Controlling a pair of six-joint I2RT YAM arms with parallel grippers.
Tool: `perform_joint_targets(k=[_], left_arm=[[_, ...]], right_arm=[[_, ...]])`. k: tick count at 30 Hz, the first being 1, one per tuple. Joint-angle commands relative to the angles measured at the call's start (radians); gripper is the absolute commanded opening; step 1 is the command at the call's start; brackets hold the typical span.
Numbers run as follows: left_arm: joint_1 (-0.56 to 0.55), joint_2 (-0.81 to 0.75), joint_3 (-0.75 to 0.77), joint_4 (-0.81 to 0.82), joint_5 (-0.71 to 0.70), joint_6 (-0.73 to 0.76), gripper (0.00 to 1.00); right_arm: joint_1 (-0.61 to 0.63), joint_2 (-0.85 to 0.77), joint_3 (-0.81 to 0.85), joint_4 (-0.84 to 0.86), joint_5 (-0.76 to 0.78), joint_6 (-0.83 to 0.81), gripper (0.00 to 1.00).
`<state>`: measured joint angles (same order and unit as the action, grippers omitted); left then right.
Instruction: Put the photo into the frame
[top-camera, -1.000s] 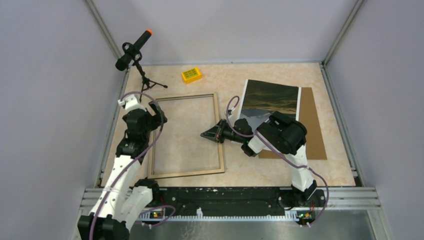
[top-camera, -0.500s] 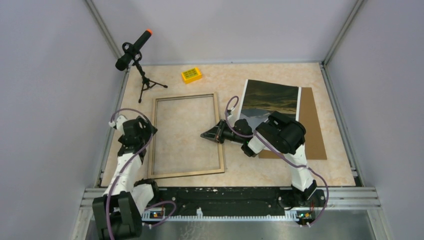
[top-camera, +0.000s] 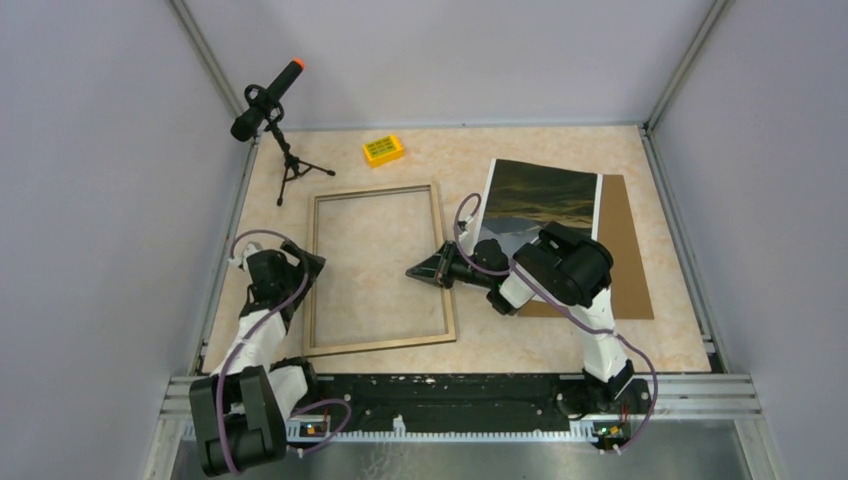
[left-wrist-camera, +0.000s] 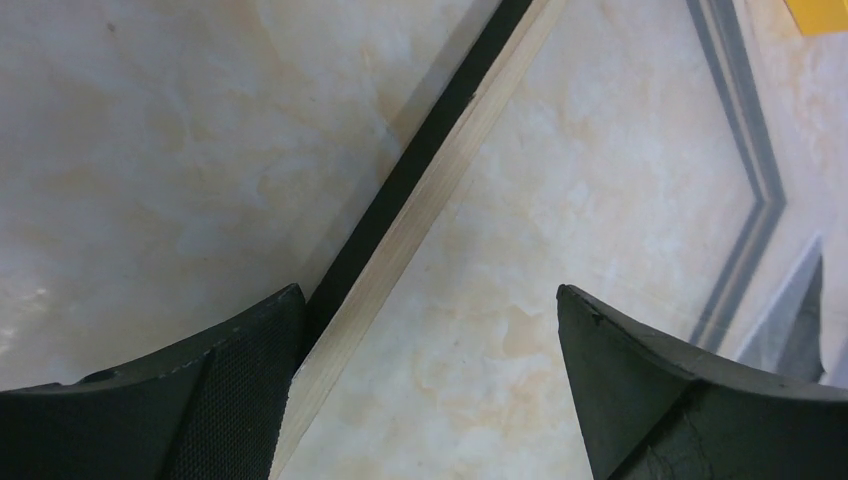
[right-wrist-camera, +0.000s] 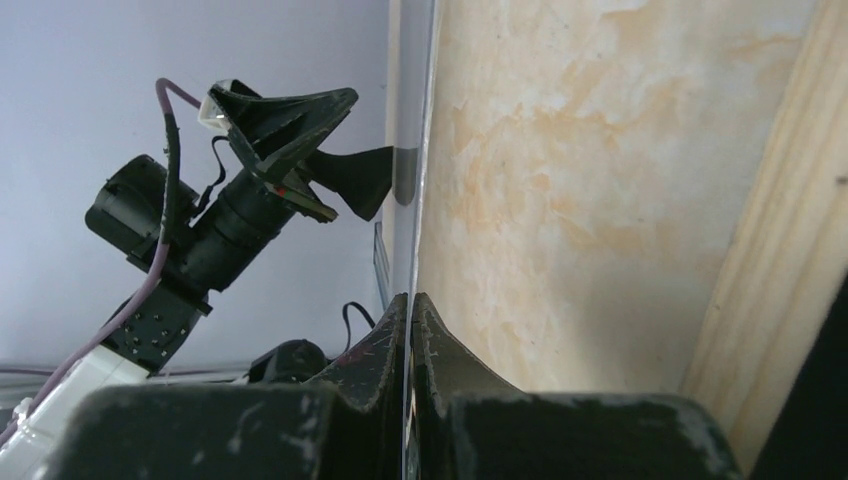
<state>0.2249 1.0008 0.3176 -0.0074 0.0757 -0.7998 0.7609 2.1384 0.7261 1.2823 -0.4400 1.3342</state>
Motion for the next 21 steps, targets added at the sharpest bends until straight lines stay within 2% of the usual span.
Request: perform_joint_targets(k=[1, 6, 15, 21], left_arm=[[0.002, -0.034, -0.036, 0.037, 0.202, -0.092, 0.98], [0.003, -0.08, -0.041, 0.012, 0.177, -0.086, 0.98], [0.003, -0.032, -0.019, -0.008, 0.161, -0.036, 0.98], [0.002, -0.041, -0.006, -0.017, 0.136, 0.018, 0.98]], right_arm=[[-0.026, -0.021, -0.028, 0.081, -0.027, -0.031, 0.0], [-0.041, -0.063, -0.052, 0.033, -0.034, -0.063, 0.0], [-0.059, -0.111, -0.026, -0.105, -0.098, -0.134, 0.0], [-0.085, -0.121, -0.034, -0.044, -0.155, -0.113, 0.0]])
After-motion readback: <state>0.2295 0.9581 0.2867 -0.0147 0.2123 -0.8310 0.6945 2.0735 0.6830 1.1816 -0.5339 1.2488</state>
